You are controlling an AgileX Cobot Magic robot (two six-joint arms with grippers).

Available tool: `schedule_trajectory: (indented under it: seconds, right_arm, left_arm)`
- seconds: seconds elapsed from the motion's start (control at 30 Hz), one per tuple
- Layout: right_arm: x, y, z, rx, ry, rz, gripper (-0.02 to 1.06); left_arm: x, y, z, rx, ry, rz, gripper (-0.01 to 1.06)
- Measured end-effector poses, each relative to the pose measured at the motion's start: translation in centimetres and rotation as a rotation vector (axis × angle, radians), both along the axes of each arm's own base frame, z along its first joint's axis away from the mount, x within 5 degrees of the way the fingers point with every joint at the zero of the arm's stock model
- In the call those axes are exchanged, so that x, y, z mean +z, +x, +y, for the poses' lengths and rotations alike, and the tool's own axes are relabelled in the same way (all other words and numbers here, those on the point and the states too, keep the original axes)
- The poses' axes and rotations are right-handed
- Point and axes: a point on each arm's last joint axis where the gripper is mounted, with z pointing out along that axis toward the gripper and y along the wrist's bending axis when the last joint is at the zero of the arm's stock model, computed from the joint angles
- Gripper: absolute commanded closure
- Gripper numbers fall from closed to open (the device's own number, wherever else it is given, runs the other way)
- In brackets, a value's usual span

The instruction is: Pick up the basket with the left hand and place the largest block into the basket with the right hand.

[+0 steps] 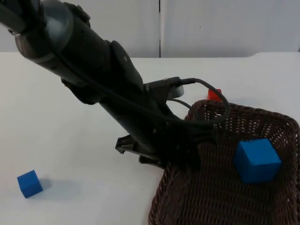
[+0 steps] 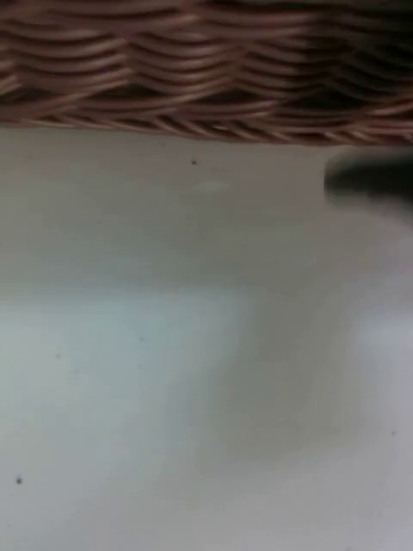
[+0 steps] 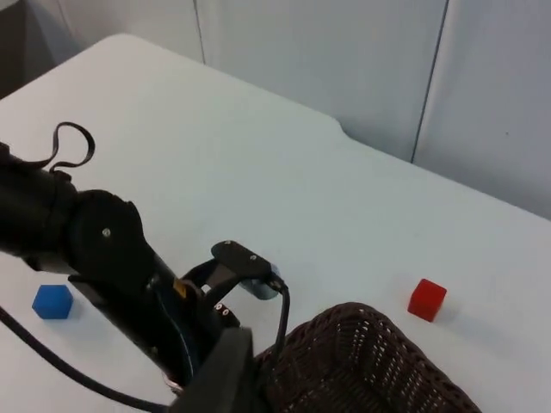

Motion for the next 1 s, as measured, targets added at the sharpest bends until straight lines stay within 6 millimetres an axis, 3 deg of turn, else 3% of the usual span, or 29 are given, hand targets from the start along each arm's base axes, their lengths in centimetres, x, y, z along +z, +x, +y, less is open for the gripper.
schedule_trajectory:
  seconds: [0.07,0.33,0.53,0.83,1.0]
  right_arm:
    - [0.2,-0.3,-0.3,-0.003,0.001,-0.012,-0.01]
    - [0.4,-0.7,-0.7,-0.005,0.003,-0.021,-0.01]
    - [0.3,-0.7,-0.7,-0.007,-0.004,-0.017,-0.01]
    - [0.2,-0.7,-0.7,-0.008,-0.012,-0.007,-0.01]
    - [0.0,-0.8,-0.8,-0.011,-0.027,0.013,-0.01]
  left_arm:
    - [0.0,-0.1,0.0,-0.003,-0.001,0.005,0.01]
    - [0.8,-0.3,0.0,-0.050,-0.002,-0.007,0.00]
    - [2.6,-0.6,-0.3,-0.093,-0.020,-0.032,0.00]
    - [7.7,-3.2,-2.1,-0.256,-0.049,-0.173,0.00]
    - [11.8,-5.0,-2.6,-0.312,-0.105,-0.269,0.00]
